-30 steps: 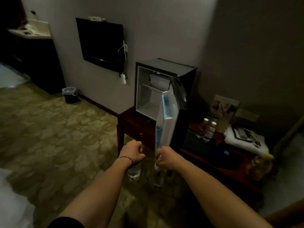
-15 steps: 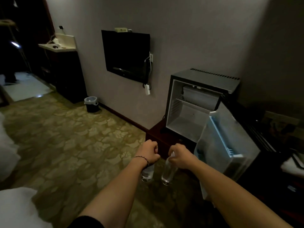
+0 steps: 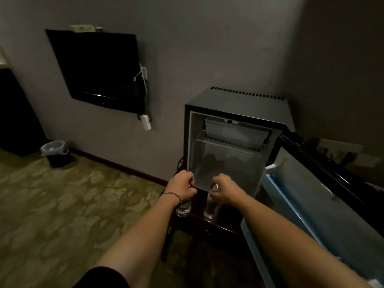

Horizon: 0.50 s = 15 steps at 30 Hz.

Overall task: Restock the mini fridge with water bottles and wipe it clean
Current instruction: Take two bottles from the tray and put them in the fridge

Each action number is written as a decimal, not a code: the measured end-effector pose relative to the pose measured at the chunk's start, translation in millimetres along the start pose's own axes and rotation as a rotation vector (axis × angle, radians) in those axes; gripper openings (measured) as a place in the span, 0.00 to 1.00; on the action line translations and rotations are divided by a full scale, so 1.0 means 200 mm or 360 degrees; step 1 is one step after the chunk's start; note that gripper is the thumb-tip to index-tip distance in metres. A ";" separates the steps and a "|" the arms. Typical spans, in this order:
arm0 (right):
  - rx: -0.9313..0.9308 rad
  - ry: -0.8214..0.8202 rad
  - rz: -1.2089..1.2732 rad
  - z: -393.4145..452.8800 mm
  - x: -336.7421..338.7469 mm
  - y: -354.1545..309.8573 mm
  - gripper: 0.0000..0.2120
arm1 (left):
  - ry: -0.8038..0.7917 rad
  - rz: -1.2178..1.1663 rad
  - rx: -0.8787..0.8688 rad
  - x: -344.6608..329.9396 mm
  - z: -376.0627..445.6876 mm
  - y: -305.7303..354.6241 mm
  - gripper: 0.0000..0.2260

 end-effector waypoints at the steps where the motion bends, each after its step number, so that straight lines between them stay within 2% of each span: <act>1: -0.0028 0.0021 0.0019 0.05 0.02 0.01 0.09 | -0.0008 -0.0012 -0.0018 0.00 0.07 -0.01 0.11; 4: -0.0154 0.0104 0.0102 0.22 0.09 0.06 0.06 | -0.0039 -0.0039 -0.0085 -0.03 0.33 -0.06 0.08; 11: -0.0423 0.0187 0.0182 0.55 0.15 0.18 0.07 | -0.0192 -0.0076 -0.0272 -0.17 0.79 -0.14 0.08; 15: -0.0602 0.0101 0.0343 0.76 0.07 0.28 0.15 | -0.0330 -0.0074 -0.0265 -0.27 1.00 -0.23 0.10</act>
Point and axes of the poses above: each hand's wrist, its own z-axis towards the middle knuckle, its own x-axis out of the back of the hand, y = z × x, the point moved 8 cm from there along z, towards the middle knuckle, and after that the axes turned 14 degrees about -x, right-handed, at the moved point
